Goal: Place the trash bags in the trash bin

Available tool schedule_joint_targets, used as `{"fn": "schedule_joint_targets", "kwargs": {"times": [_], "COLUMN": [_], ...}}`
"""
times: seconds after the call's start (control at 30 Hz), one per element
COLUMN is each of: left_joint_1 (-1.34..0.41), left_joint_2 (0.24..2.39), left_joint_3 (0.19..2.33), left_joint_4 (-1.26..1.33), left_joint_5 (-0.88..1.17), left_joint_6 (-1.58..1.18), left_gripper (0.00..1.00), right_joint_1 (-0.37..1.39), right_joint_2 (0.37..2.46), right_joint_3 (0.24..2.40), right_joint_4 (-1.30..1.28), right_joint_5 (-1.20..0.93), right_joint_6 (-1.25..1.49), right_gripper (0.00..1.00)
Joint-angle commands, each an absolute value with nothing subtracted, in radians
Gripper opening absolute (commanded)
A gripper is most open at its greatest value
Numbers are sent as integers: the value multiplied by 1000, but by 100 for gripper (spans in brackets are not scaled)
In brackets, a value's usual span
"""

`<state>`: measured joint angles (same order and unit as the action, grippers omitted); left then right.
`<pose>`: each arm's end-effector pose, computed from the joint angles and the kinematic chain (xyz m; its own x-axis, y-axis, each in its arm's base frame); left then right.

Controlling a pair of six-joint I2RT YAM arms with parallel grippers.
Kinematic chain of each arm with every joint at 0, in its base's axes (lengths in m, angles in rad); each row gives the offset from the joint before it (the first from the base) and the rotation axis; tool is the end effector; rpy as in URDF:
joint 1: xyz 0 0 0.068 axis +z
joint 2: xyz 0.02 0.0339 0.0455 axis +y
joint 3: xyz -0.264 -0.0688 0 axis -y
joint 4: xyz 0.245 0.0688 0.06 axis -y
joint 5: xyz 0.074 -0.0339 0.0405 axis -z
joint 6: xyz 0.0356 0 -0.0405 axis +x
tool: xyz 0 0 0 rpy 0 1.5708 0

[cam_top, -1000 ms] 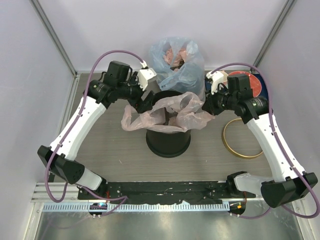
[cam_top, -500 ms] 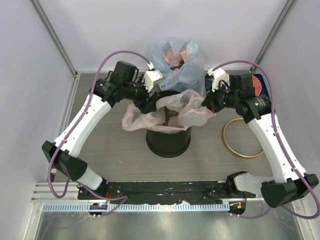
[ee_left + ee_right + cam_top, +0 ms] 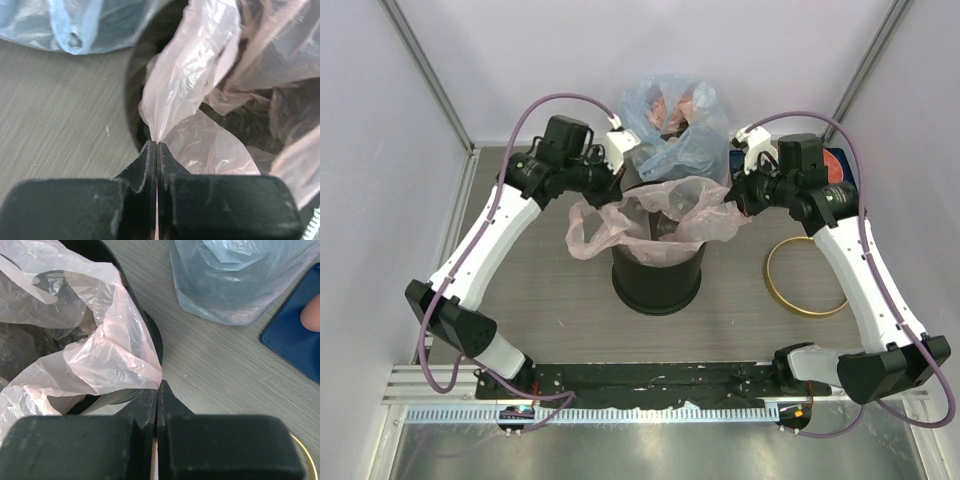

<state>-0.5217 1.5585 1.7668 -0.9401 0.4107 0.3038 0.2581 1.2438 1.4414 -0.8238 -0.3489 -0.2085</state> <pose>0.2733 -0.1735 0.4156 -0.3391 0.5113 -0.7897 0.8550 0.5176 -0.0320 0.2393 0.0758 0.4075 -0.4493 -0.3198 -0.8342 -0.6140 0.7888 0.0283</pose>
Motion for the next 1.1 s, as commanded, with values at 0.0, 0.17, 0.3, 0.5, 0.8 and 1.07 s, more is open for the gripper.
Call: {"fn": "schedule_joint_targets", "kwargs": {"times": [0.0,0.17,0.3,0.5,0.8,1.07], "left_joint_1": [-465,-443,-442,-428,-426,-426], "left_joint_2": [1560,1598,1649,1706,1718,1749], "left_joint_3": [1789,1790,1793,1735,1629,1638], "left_joint_4": [-810,-756,-749,-684,-678,-689], "left_joint_5": [353,311,287,276,322,342], "left_joint_6": [239,232,233,219,192,163], "left_gripper": [0,0,0,0,0,0], "right_joint_1": [250,249,249,244,244,241], "right_joint_2": [1272,1324,1368,1410,1400,1424], "right_joint_3": [1499,1509,1514,1488,1341,1364], "right_joint_4": [-773,-764,-764,-764,-784,-769], "right_joint_5": [-328,-318,-319,-331,-393,-422], "right_joint_6": [-216,-216,-218,-235,-264,-252], "right_gripper": [2,14,16,11,6,4]}}
